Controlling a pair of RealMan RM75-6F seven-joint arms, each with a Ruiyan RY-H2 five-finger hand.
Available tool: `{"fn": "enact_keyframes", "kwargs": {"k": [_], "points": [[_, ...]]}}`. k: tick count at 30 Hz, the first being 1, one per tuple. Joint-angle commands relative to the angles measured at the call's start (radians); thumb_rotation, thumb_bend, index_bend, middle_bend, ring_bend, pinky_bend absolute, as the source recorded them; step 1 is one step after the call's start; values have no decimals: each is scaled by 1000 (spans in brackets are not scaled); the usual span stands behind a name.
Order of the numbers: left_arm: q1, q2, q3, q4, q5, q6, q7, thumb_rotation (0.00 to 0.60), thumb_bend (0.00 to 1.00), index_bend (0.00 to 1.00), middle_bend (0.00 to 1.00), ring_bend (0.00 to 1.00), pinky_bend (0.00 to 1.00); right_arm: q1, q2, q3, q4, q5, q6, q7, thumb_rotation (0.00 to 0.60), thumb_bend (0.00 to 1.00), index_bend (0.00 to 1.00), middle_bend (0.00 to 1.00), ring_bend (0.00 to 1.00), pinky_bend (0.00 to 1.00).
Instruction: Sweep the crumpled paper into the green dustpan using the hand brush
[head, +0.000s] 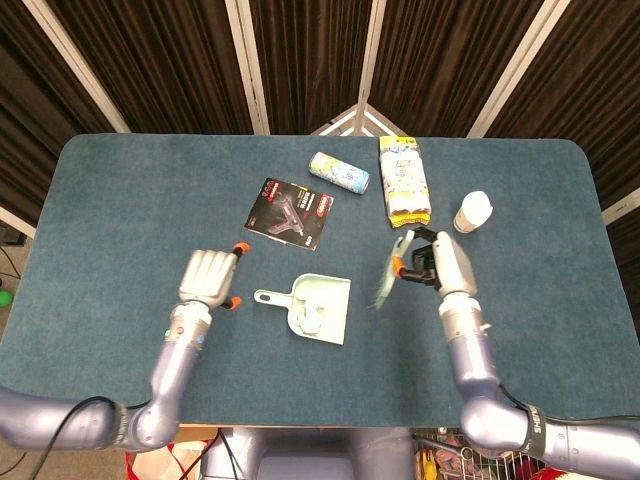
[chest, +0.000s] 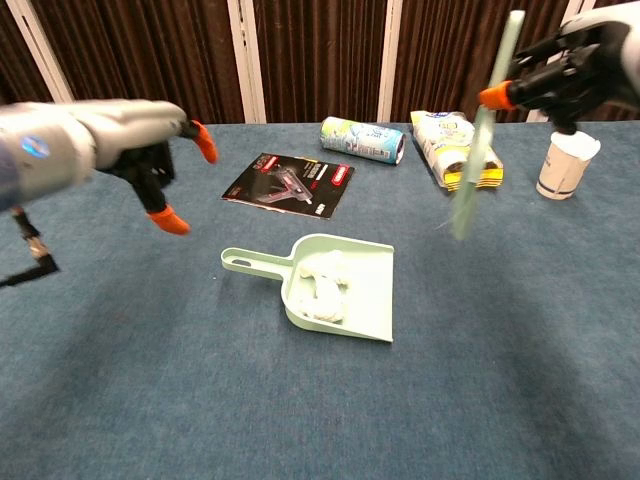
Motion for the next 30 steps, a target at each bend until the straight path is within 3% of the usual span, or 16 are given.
{"fn": "enact_keyframes", "kwargs": {"k": [1, 10, 15, 18, 21, 23, 26, 28, 30], "points": [[69, 119, 46, -81, 98, 15, -72, 600, 0, 214, 847, 870, 922, -50, 57, -52, 37, -80, 12, -6, 600, 538, 865, 900, 930, 814], [232, 315, 127, -108, 332, 40, -320, 600, 0, 216, 782, 801, 829, -150, 126, -182, 205, -302, 46, -2, 600, 538, 865, 900, 930, 813], [332, 384, 211, -65, 470, 60, -434, 600, 0, 189, 505, 537, 621, -193, 129, -278, 334, -406, 80, -69, 600, 538, 853, 900, 927, 803], [365, 396, 228, -50, 511, 59, -490, 600, 0, 137, 325, 366, 439, -201, 117, -304, 364, -421, 77, -113, 600, 538, 764, 865, 862, 734], [395, 408, 237, -40, 539, 54, -541, 600, 0, 107, 204, 249, 310, -204, 114, -329, 350, -405, 51, -172, 600, 539, 552, 663, 640, 587], [407, 414, 240, -34, 551, 49, -560, 600, 0, 84, 115, 162, 228, -202, 117, -336, 331, -390, 27, -198, 600, 538, 315, 448, 404, 435], [423, 419, 240, -26, 560, 42, -582, 600, 0, 54, 28, 77, 141, -194, 123, -343, 297, -373, -4, -235, 600, 489, 47, 168, 128, 240], [432, 422, 240, -22, 565, 39, -591, 600, 0, 39, 4, 45, 100, -189, 126, -347, 273, -363, -17, -259, 600, 414, 0, 48, 26, 149], [442, 425, 240, -17, 574, 38, -601, 600, 0, 22, 0, 27, 77, -186, 124, -346, 251, -361, -23, -268, 600, 367, 0, 4, 0, 107]]}}
